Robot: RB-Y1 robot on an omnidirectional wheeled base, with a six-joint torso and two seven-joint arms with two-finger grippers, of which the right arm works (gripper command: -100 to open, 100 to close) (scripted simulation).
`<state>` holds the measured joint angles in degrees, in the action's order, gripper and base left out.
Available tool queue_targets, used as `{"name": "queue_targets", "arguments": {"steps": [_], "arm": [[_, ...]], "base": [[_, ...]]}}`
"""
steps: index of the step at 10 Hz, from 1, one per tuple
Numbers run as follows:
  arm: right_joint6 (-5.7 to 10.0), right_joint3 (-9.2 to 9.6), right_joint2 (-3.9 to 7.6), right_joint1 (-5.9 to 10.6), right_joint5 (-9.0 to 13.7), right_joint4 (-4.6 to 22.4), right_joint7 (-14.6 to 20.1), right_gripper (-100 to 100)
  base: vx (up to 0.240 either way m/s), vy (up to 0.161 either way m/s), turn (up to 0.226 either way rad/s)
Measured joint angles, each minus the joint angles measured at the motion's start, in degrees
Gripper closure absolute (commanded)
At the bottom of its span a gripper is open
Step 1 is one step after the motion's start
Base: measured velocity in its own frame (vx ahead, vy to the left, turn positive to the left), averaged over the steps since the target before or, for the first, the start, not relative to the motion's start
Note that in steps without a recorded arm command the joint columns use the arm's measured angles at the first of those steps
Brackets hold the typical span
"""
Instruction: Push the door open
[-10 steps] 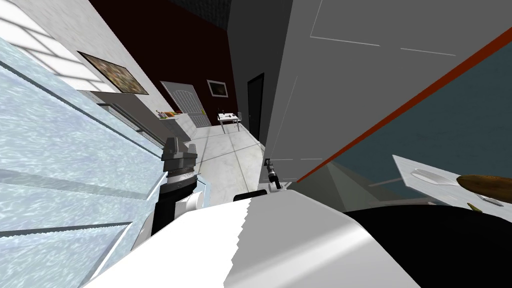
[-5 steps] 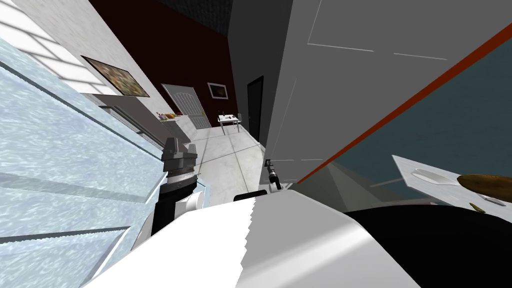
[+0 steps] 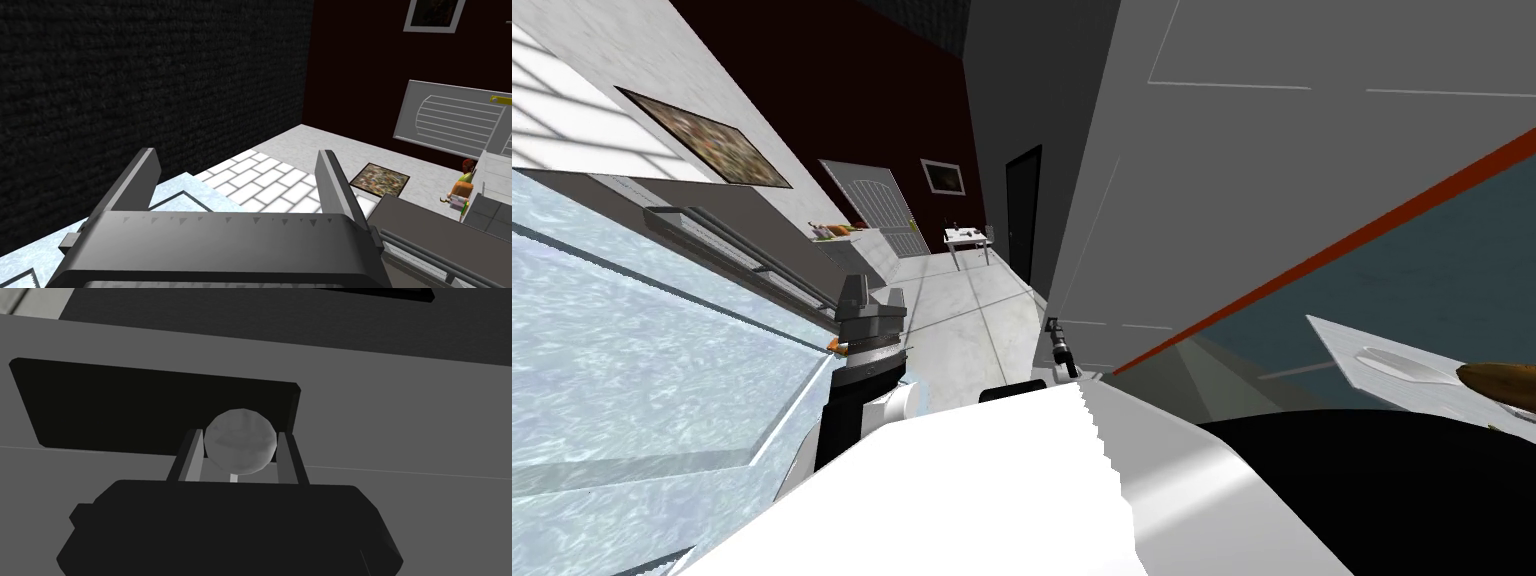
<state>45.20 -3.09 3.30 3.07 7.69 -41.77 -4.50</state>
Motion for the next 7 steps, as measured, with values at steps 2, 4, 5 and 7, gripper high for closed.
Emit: {"name": "queue_targets", "arguments": {"steps": [2, 4, 5, 7], "arm": [[-0.20, -0.87, 0.31, 0.13, 0.5, -0.4, -0.3, 100], [-0.93, -2.31, 1.17, -0.06, 1.2, -0.8, -0.4, 100], [-0.65, -3.19, 1.32, 0.14, 1.7, -0.4, -0.7, -100], [-0.82, -3.38, 1.20, 0.19, 1.9, -0.6, -0.8, -100]], "base": [[0.146, 0.016, -0.049], [0.189, 0.029, -0.111], [-0.029, 0.070, -0.083], [-0.178, 0.105, -0.034]]}}
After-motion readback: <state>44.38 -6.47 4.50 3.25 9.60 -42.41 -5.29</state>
